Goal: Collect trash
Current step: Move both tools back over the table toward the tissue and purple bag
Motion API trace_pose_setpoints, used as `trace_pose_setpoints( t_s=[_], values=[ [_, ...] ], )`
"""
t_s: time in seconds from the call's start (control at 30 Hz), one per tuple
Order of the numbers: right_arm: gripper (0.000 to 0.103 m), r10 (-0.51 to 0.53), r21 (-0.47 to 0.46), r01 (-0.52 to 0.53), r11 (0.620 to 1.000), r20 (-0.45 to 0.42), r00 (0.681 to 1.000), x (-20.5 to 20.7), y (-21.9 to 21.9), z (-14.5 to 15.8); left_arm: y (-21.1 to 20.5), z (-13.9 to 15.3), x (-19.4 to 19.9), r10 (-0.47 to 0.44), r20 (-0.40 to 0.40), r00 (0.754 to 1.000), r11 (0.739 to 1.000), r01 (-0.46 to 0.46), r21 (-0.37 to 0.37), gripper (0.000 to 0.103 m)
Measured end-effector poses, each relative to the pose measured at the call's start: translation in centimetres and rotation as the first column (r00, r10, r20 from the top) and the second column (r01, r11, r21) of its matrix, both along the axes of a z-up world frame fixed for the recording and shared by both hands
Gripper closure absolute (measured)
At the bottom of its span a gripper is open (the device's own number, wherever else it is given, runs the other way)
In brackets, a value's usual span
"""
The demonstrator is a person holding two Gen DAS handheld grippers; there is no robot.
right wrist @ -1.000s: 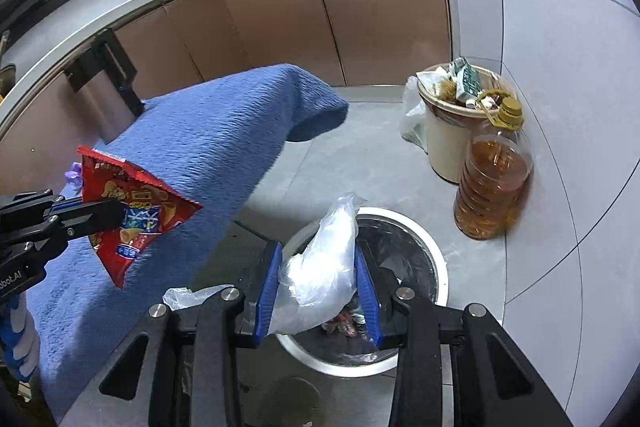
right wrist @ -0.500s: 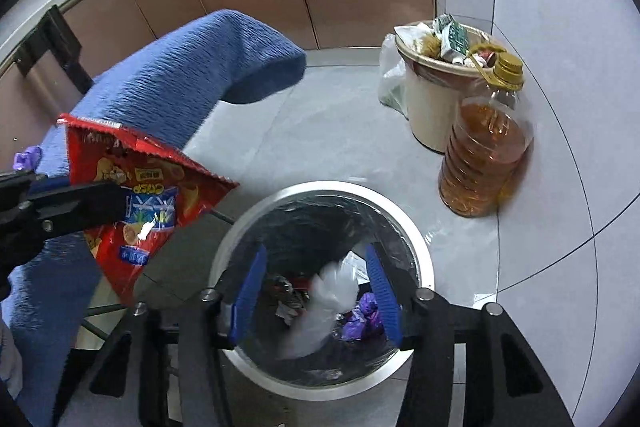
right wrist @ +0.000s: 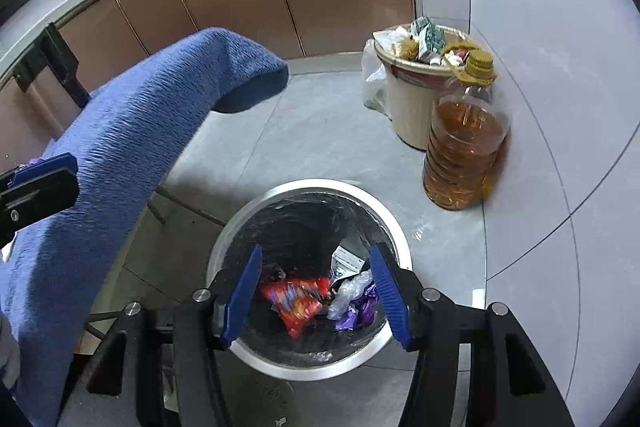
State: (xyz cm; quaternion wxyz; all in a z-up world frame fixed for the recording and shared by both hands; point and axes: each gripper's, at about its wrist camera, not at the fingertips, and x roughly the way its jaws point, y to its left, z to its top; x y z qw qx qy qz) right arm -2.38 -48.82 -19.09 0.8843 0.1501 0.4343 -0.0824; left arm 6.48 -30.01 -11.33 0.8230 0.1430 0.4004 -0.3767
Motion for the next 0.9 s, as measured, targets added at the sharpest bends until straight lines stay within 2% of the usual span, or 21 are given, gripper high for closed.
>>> trace_pose_setpoints(
  t_s=[0.2, 0.4, 0.57, 0.8, 0.9],
  values=[
    [0.049, 0.031, -0.005, -0.031, 1.000, 0.064, 0.997, -1.1, 2.4, 3.4, 4.8, 1.3, -0.4, 0.075, 0.059, 0.995, 0.997, -0.075, -0.011, 0.056],
    [0.048, 0.082, -0.031, -0.079, 0.996, 0.131, 0.988, -2.2, 5.7, 7.0, 11.5, 2.9, -1.1, 0.194, 0.105, 0.975, 0.980, -0.190, -0.051, 0.056],
    [0.046, 0.135, -0.054, -0.127, 0.990, 0.183, 0.974, -3.1, 8.9, 10.0, 17.5, 4.6, -1.4, 0.298, 0.126, 0.946, 0.953, -0.288, -0.089, 0.056],
    [0.045, 0.220, -0.101, -0.201, 0.974, 0.233, 0.947, -3.3, 13.7, 13.4, 24.7, 5.8, -2.2, 0.401, 0.151, 0.904, 0.916, -0.392, -0.087, 0.056],
    [0.044, 0.251, -0.121, -0.227, 0.966, 0.245, 0.936, -3.3, 15.4, 14.5, 27.6, 5.9, -2.4, 0.448, 0.161, 0.880, 0.894, -0.440, -0.080, 0.052]
  ],
)
